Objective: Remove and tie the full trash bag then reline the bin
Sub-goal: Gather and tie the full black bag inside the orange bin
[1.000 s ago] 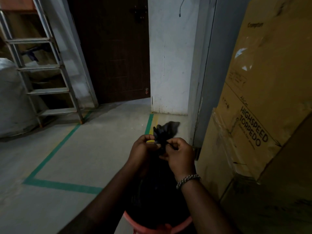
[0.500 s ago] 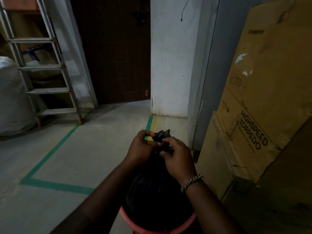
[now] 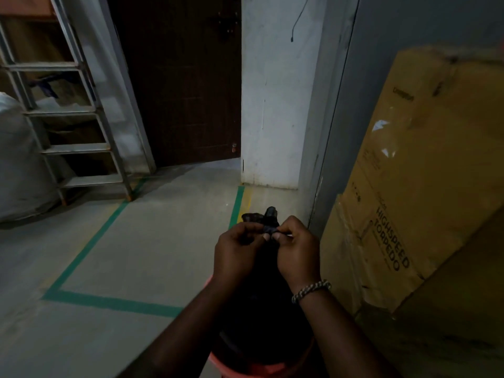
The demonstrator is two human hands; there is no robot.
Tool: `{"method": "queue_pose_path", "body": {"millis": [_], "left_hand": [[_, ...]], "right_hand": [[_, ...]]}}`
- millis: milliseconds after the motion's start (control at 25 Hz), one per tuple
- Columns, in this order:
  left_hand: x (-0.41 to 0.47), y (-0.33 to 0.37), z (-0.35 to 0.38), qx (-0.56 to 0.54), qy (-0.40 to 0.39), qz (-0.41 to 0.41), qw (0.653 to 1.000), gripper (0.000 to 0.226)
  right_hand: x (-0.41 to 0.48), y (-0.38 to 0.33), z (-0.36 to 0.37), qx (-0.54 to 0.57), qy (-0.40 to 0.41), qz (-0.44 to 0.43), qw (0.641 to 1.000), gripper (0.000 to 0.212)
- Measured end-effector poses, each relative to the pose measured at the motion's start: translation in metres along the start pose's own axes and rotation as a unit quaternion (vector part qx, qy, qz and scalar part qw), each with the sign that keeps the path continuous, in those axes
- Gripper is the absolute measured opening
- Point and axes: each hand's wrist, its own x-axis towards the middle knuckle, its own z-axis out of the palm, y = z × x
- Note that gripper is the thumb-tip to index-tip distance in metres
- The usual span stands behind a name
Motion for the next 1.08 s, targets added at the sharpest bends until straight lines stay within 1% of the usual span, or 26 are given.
{"method": "queue_pose_path", "body": {"millis": [40,120,200,240,280,360,480,520,600,640,680,760,840,880,960,1040,1080], "left_hand": [[-0.003,0.021,-0.005,0.03,-0.006,0.017,0.999,0.023],[-0.007,0.064,-0.015,0.101,-0.029,0.059,0.993,0.04],[-0.008,0.111,-0.028,0.149,-0.084,0.087,0.981,0.064],[-0.008,0.133,-0.033,0.178,-0.11,0.098,0.973,0.072],[-0.008,0.155,-0.037,0.201,-0.125,0.112,0.965,0.073],[-0.007,0.203,-0.047,0.238,-0.115,0.144,0.954,0.058],[-0.006,0.278,-0.062,0.289,-0.079,0.185,0.936,0.019],[-0.005,0.302,-0.068,0.291,-0.069,0.192,0.935,0.01],[0.0,0.344,-0.079,0.287,-0.043,0.181,0.94,0.028],[0.003,0.362,-0.085,0.288,-0.035,0.18,0.94,0.028],[0.006,0.379,-0.091,0.292,-0.033,0.185,0.938,0.023],[0.009,0.414,-0.104,0.295,-0.04,0.198,0.934,0.018],[0.01,0.45,-0.117,0.307,-0.031,0.215,0.926,0.018],[0.011,0.465,-0.124,0.313,-0.013,0.227,0.922,0.018],[0.014,0.494,-0.135,0.339,0.027,0.248,0.907,0.026],[0.017,0.519,-0.143,0.358,0.055,0.252,0.898,0.032],[0.019,0.531,-0.145,0.343,0.054,0.247,0.904,0.031]], "right_hand": [[0.006,-0.019,-0.01,-0.004,0.001,0.008,1.0,0.034],[0.021,-0.061,-0.032,-0.006,0.003,0.017,1.0,0.036],[0.038,-0.111,-0.055,0.0,0.004,0.026,1.0,0.037],[0.045,-0.136,-0.065,0.003,0.002,0.031,1.0,0.037],[0.051,-0.16,-0.075,0.002,-0.001,0.033,0.999,0.037],[0.063,-0.206,-0.095,0.011,-0.003,0.028,1.0,0.039],[0.081,-0.271,-0.124,0.039,-0.01,0.025,0.999,0.029],[0.086,-0.293,-0.135,0.047,-0.018,0.017,0.999,0.026],[0.097,-0.335,-0.157,0.054,-0.036,-0.002,0.998,0.024],[0.104,-0.354,-0.168,0.063,-0.05,-0.002,0.997,0.024],[0.11,-0.37,-0.179,0.085,-0.072,0.003,0.994,0.025],[0.121,-0.395,-0.2,0.09,-0.12,0.017,0.989,0.033],[0.127,-0.414,-0.22,0.004,-0.165,0.031,0.986,0.051],[0.127,-0.419,-0.228,-0.044,-0.187,0.045,0.98,0.06],[0.123,-0.425,-0.241,-0.088,-0.206,0.079,0.971,0.072],[0.114,-0.429,-0.25,-0.058,-0.197,0.128,0.97,0.069],[0.109,-0.431,-0.253,-0.016,-0.192,0.156,0.969,0.062]]}}
